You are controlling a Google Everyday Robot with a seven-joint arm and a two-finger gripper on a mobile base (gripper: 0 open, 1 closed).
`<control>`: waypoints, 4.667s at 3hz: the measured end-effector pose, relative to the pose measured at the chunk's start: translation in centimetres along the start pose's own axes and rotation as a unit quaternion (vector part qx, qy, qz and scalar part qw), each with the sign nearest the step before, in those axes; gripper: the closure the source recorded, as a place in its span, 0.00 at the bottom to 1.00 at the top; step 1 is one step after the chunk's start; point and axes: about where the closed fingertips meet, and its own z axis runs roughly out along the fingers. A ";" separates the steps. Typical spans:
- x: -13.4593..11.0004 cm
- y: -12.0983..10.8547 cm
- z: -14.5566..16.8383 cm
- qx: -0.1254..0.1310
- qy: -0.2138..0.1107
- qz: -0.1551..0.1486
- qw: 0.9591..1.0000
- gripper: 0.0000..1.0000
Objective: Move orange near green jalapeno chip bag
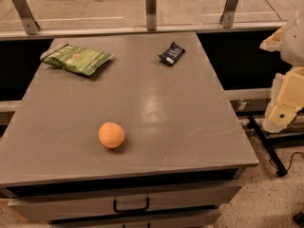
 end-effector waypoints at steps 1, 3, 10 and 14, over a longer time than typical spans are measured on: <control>0.0 0.0 0.0 0.000 0.000 0.000 1.000 0.00; -5.8 2.2 7.4 -0.077 -0.126 0.020 0.989 0.00; -25.5 11.2 17.5 -0.189 -0.428 -0.060 0.882 0.29; -25.3 6.0 17.6 -0.138 -0.462 -0.020 0.876 1.00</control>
Offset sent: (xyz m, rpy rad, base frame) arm 0.0085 0.0470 -0.0659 0.3136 0.1062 -0.0548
